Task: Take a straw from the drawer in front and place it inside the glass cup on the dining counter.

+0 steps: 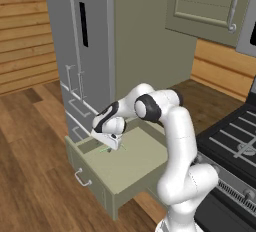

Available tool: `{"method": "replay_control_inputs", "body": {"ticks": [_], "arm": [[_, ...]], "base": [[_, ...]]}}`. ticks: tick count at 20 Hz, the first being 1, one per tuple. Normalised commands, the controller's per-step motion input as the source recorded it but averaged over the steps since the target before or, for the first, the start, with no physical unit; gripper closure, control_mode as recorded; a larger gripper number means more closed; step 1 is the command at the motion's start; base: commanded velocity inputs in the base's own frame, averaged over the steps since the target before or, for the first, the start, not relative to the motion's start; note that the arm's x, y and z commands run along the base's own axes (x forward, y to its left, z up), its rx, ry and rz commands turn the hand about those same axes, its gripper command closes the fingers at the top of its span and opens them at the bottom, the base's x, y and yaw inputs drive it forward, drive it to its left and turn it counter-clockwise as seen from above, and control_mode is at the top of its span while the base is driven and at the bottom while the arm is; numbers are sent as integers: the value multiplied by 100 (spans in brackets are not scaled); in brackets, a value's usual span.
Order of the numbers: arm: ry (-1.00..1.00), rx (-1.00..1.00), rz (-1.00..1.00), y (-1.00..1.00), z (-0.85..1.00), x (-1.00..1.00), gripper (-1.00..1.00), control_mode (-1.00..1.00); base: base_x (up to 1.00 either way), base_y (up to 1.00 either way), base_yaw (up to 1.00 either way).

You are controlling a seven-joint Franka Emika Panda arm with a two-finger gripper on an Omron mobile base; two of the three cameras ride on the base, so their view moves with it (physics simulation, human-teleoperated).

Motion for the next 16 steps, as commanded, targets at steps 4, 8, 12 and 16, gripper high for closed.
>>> {"method": "replay_control_inputs", "body": {"ticks": [4, 8, 12, 16], "arm": [[0, -6, 0, -4, -35, 40, -100, -100], [0, -4, 0, -4, -27, 37, -100, -100], [0, 0, 0, -15, -17, 23, -100, -100], [-3, 0, 0, -44, -4, 0, -100, -100]], "base": [[0, 0, 0], [0, 0, 0], [0, 0, 0], [0, 0, 0]]}}
